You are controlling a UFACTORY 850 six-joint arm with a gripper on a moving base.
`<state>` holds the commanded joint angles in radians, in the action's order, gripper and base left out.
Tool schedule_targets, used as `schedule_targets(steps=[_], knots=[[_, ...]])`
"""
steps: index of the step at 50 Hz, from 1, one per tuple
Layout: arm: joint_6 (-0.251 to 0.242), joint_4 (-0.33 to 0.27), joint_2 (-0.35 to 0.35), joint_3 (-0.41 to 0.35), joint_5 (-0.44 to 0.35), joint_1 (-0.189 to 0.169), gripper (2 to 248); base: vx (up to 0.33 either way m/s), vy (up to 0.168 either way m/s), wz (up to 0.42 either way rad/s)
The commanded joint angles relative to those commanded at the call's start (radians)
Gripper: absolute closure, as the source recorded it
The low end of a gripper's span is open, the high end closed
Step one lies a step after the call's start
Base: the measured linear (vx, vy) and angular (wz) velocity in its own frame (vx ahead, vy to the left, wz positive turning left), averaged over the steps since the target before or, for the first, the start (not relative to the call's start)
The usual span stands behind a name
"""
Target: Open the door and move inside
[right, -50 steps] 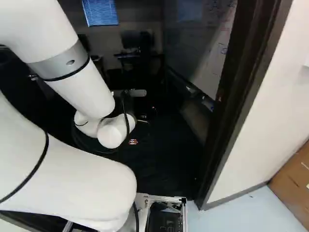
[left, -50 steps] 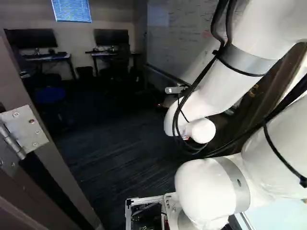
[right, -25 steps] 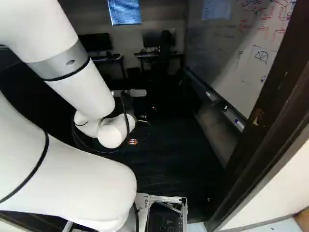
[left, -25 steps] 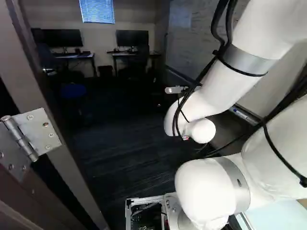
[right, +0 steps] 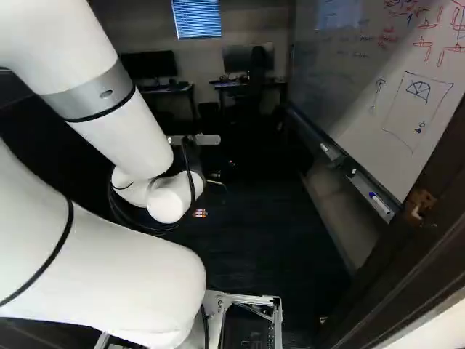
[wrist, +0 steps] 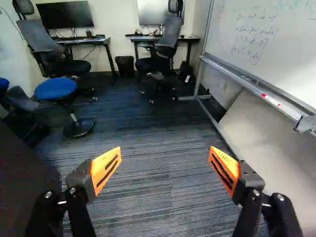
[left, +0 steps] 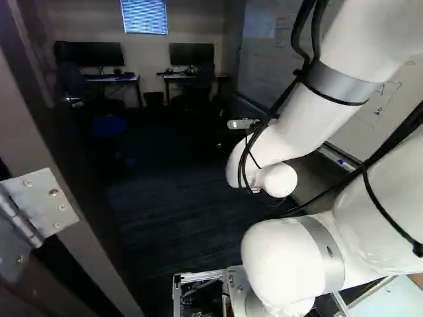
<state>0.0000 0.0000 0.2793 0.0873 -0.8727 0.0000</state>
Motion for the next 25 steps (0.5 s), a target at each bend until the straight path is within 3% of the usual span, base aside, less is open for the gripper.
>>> schedule_targets(steps=[25], knots=[[0.000,0.000,0.000,0.000,0.000,0.000,3,0.174,0.007,-0.003]])
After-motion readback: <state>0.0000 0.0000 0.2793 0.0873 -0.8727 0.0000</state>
